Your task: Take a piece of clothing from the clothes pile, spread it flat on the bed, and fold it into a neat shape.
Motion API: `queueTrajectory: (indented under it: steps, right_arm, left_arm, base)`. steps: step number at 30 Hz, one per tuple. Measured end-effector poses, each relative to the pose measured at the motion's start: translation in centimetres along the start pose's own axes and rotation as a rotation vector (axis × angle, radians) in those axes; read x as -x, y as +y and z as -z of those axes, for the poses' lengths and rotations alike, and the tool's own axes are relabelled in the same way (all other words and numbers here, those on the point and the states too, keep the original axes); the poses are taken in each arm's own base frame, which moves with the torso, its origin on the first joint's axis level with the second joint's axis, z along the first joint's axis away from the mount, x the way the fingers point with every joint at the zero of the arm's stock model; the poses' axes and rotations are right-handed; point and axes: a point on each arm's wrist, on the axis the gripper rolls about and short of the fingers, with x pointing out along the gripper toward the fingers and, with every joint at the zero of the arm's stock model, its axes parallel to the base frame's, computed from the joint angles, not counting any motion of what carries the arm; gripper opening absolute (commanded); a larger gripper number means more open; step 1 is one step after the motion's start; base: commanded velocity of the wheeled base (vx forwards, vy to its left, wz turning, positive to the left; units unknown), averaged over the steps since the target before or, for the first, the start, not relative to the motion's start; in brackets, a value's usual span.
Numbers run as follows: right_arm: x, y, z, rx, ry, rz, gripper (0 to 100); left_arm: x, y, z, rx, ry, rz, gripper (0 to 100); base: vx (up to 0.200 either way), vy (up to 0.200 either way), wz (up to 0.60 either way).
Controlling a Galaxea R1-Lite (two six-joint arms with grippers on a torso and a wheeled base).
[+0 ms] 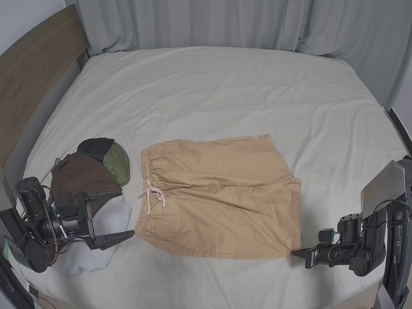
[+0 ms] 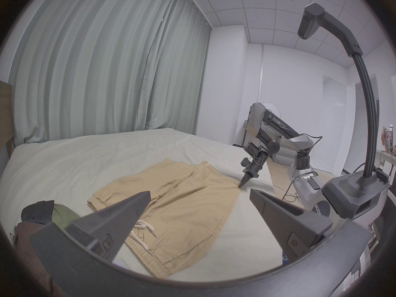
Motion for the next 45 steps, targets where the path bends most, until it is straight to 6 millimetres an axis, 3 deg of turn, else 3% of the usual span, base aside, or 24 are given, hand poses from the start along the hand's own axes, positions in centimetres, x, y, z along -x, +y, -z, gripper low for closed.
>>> queueTrajectory:
  steps: [15, 29, 37, 45]
  right_arm:
    - [0.0, -0.1, -0.2, 0.003, -0.008, 0.0, 0]
    - [-0.3, 0.1, -0.3, 0.013, -0.014, -0.008, 0]
    - [-0.3, 0.1, -0.3, 0.013, -0.011, -0.009, 0]
    - [-0.3, 0.1, -0.2, 0.013, -0.01, -0.009, 0]
  left_arm:
    - [0.2, 0.4, 1.4, 0.06, 0.027, -0.016, 100]
    - [0.6, 1.5, 4.5, 0.266, 0.075, -0.055, 100]
    - [0.6, 1.5, 4.9, 0.51, 0.076, -0.07, 100]
    - [0.5, 1.8, 5.4, 0.568, 0.095, -0.161, 100]
  base:
    - [0.0, 0.0, 0.0]
    - [0.0, 0.0, 0.0]
    - [0.0, 0.0, 0.0]
    - [0.0, 0.0, 0.0]
